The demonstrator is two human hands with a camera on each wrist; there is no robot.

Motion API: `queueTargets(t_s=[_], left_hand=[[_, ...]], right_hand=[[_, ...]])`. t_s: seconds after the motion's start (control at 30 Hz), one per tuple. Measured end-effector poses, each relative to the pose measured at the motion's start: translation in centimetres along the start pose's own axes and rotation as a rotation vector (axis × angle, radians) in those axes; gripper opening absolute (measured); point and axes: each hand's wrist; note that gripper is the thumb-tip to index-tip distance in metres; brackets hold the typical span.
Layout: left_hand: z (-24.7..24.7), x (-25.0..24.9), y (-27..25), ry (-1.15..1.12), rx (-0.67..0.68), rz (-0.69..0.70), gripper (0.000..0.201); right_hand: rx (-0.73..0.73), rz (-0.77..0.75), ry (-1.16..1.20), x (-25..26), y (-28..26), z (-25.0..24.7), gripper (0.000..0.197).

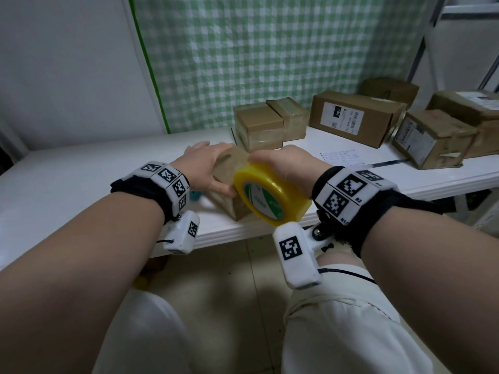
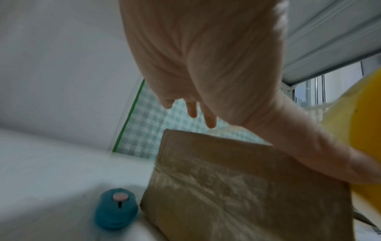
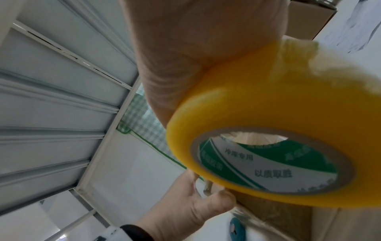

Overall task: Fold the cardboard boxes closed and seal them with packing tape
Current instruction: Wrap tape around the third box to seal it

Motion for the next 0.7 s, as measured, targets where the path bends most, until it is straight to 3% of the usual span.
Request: queueTargets(t_s=[0.17, 0.4, 0.5, 0.7], left_hand=[[-0.4, -0.1, 0.6, 0.048, 0.183, -0.011, 0.1], [-0.7, 0.1, 1.0, 0.13, 0.233, -0.015, 0.115], [-0.7, 0.0, 1.0, 0.172, 0.247, -0.013, 0.108], [-0.2, 0.1, 0.8, 0.124, 0.274, 0.019, 0.106]], right_hand=[[0.02, -0.023, -0.017, -0.1, 0.3, -0.2, 0.046], [0.08, -0.019, 0.013, -0.7, 0.4, -0.1, 0.043], [0.053, -0.004, -0.031, -1.1, 0.1, -0.1, 0.036], [0.056, 0.027, -0.145, -2.2, 0.1, -0.2, 0.044]])
Point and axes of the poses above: each hand's wrist, its own y-axis towards the middle knuckle, its own z-axis out of the palm, x = y × z, and after that the axes turned 10 degrees about y, right-handed
